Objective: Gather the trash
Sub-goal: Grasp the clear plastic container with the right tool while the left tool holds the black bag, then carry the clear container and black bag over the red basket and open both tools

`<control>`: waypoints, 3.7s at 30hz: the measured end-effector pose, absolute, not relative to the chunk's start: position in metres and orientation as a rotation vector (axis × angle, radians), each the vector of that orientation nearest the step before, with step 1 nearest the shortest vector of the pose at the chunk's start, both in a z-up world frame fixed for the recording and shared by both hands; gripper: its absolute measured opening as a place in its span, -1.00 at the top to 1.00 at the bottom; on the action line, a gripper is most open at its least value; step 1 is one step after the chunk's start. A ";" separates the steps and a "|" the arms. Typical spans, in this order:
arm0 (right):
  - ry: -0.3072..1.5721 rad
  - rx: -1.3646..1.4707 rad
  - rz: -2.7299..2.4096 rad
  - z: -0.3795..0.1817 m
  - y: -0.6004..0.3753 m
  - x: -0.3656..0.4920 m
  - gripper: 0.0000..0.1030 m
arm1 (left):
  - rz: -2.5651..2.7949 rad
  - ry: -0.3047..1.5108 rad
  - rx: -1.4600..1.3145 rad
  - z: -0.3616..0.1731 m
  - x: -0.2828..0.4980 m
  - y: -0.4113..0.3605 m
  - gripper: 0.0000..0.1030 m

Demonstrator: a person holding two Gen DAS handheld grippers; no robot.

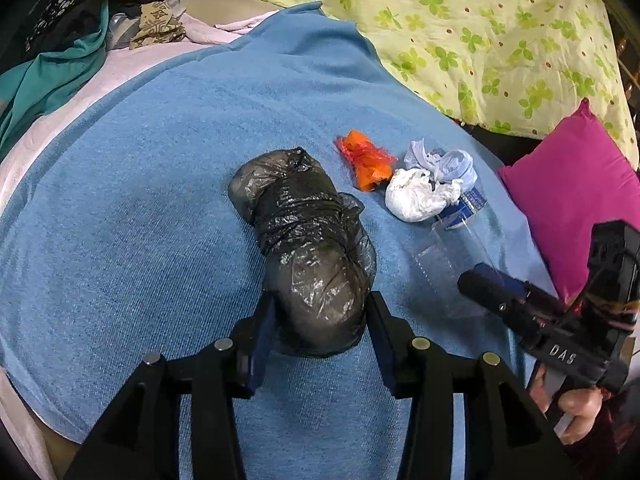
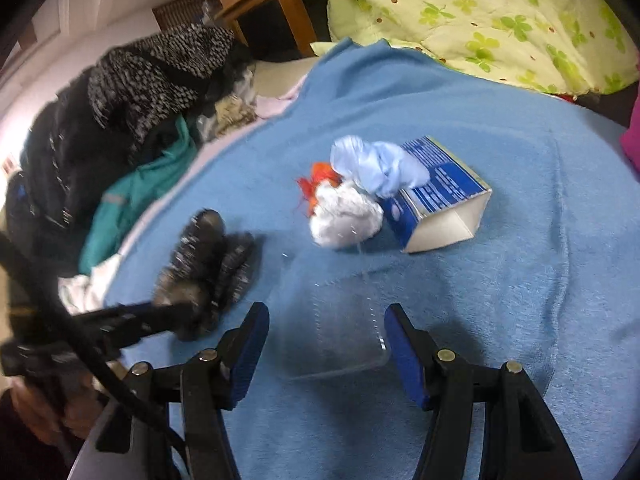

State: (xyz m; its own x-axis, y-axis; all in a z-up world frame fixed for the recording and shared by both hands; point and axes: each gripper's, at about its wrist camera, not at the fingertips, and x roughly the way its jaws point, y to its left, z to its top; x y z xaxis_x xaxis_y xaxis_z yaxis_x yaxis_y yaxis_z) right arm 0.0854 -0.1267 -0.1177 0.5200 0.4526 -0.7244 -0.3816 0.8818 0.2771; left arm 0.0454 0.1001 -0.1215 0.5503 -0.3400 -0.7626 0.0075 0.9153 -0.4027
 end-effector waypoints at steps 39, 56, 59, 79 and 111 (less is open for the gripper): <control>0.787 -0.055 0.456 -0.100 -0.126 0.056 -0.09 | -0.132 0.890 -0.323 -0.113 0.041 0.103 0.48; 0.589 0.117 0.280 -0.049 -0.219 -0.012 -0.09 | -0.240 0.677 -0.155 -0.057 -0.012 0.045 0.52; 0.549 0.162 0.229 -0.039 -0.241 -0.032 -0.09 | -0.299 0.655 -0.141 -0.042 -0.027 0.021 0.52; 0.255 0.301 0.020 0.053 -0.361 -0.191 -0.09 | -0.633 0.404 0.138 0.079 -0.118 -0.147 0.52; 0.163 0.474 -0.191 0.038 -0.480 -0.256 -0.09 | -0.831 0.400 0.227 0.095 -0.140 -0.263 0.51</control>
